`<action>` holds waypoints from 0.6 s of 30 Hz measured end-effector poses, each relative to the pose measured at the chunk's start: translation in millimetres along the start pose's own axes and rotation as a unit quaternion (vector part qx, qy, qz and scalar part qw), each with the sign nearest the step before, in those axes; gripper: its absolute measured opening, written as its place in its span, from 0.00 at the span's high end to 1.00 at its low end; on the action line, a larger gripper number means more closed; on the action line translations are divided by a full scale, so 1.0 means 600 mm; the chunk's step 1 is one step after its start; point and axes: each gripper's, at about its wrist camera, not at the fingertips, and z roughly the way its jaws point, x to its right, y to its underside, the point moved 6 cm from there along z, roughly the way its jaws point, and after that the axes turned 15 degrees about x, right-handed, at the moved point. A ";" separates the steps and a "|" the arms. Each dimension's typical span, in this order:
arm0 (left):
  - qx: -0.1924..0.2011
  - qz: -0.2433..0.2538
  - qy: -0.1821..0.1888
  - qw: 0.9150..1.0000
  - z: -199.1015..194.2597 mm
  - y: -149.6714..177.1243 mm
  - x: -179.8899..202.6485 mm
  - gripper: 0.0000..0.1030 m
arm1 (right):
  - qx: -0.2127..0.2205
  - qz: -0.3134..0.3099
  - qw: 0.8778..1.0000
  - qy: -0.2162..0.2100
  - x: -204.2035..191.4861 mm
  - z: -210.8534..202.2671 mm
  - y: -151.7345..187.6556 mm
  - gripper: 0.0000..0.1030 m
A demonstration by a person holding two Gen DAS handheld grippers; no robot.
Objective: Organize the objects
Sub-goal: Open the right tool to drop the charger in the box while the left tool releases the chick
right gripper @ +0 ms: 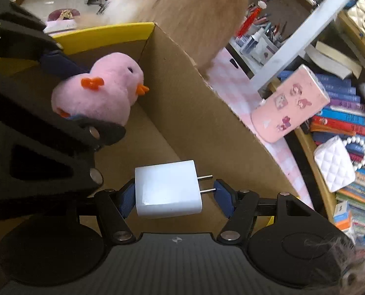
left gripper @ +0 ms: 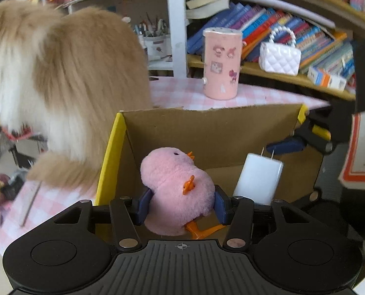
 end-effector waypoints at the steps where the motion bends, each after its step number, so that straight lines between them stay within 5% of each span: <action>1: -0.001 0.005 0.003 1.000 0.000 0.000 0.003 0.51 | -0.004 0.000 1.000 0.003 0.001 0.003 0.001 0.37; 6: -0.002 -0.004 0.003 1.000 -0.001 -0.003 0.001 0.45 | 0.003 0.004 1.000 0.015 0.007 0.001 -0.001 0.32; 9: 0.015 -0.024 -0.005 1.000 -0.014 -0.009 -0.010 0.30 | 0.017 0.018 0.999 0.032 0.015 -0.011 -0.005 0.28; 18: 0.090 -0.073 0.010 0.993 -0.112 -0.031 -0.035 0.26 | 0.075 0.145 0.983 0.080 0.050 -0.120 -0.019 0.30</action>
